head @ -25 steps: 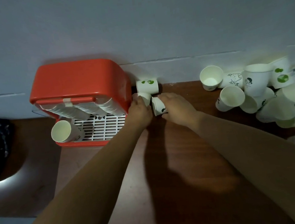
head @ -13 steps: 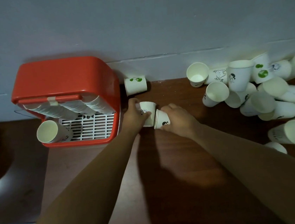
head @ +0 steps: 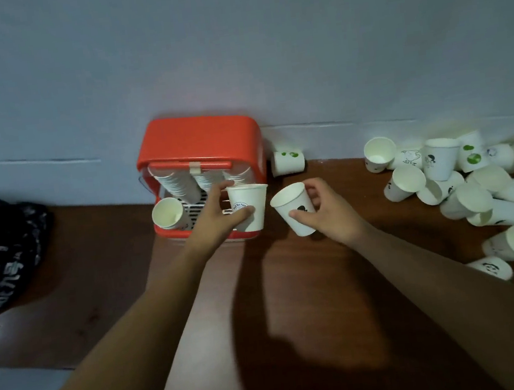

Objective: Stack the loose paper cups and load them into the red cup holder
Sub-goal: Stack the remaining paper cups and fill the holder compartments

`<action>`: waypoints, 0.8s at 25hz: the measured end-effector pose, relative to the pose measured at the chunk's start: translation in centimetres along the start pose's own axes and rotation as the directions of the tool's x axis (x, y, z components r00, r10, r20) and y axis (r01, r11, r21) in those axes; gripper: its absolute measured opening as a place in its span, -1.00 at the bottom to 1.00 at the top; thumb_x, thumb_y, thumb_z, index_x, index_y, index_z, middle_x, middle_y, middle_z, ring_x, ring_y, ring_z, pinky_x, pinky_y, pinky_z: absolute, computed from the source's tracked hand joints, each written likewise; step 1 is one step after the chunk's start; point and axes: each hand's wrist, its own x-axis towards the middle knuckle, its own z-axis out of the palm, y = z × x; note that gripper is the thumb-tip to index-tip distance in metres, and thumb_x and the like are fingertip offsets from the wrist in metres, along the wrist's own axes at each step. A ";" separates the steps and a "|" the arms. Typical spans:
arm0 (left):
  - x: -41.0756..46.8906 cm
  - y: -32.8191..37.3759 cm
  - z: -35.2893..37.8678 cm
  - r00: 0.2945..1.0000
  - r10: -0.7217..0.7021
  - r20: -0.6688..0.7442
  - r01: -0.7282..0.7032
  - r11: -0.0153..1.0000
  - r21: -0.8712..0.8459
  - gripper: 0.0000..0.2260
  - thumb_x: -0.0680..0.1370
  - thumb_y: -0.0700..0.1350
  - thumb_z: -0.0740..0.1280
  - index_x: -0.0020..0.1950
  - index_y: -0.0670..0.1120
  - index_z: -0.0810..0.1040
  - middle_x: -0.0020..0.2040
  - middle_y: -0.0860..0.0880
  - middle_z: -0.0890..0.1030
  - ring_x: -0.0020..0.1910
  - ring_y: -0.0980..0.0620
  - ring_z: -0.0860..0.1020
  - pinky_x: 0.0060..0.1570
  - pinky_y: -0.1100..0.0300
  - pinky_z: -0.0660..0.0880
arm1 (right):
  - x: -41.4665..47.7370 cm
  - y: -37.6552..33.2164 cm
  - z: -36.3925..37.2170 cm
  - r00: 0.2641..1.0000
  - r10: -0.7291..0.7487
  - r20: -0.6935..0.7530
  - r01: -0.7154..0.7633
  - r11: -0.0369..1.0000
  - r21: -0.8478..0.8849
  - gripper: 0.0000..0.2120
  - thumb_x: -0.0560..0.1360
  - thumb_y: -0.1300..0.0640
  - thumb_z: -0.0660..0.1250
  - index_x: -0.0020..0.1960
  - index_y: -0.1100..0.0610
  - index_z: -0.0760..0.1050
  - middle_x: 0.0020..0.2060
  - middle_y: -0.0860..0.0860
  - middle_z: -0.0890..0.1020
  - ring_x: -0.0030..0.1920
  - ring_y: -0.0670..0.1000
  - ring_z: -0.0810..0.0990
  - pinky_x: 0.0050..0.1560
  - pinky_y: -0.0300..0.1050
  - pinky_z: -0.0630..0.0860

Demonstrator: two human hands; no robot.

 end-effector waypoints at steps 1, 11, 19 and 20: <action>-0.5 -0.1 -1.9 0.999 -0.002 -0.032 0.002 1.000 -0.025 -0.42 0.36 0.01 0.53 0.32 0.03 0.40 0.14 -0.05 0.60 0.13 0.00 0.60 0.08 0.07 0.59 | 0.1 -1.4 1.2 1.000 -0.024 0.001 0.023 0.998 0.051 -0.41 0.41 0.02 0.52 0.35 0.01 0.34 0.11 -0.16 0.53 0.10 -0.17 0.55 0.00 -0.30 0.48; -0.1 -5.4 -14.7 0.951 0.146 -0.274 -0.098 0.978 0.183 -0.36 0.35 -0.10 0.53 0.39 -0.03 0.39 0.27 -0.01 0.44 0.23 0.04 0.49 0.16 0.13 0.53 | 2.4 -9.1 12.9 0.989 -0.146 -0.004 0.146 0.981 0.125 -0.42 0.43 0.09 0.50 0.36 -0.08 0.33 0.27 -0.15 0.48 0.20 -0.19 0.48 0.16 -0.24 0.49; 3.3 -9.7 -13.9 0.970 0.153 -0.188 -0.022 0.828 0.560 -0.36 0.43 -0.08 0.47 0.46 -0.14 0.34 0.23 -0.19 0.42 0.22 -0.22 0.43 0.17 0.00 0.42 | 4.1 -8.2 15.6 0.997 -0.072 -0.041 0.077 0.986 0.144 -0.41 0.43 0.11 0.52 0.33 -0.11 0.31 0.14 -0.23 0.48 0.20 -0.13 0.48 0.08 -0.30 0.47; 3.3 -10.4 -13.8 0.980 0.122 -0.159 -0.003 0.803 0.596 -0.30 0.44 0.00 0.47 0.52 -0.10 0.28 0.25 -0.21 0.40 0.24 -0.25 0.39 0.21 -0.07 0.40 | 4.3 -8.2 15.9 0.997 -0.063 -0.052 0.070 0.987 0.147 -0.42 0.42 0.11 0.52 0.31 -0.13 0.31 0.11 -0.28 0.47 0.19 -0.13 0.48 0.10 -0.25 0.49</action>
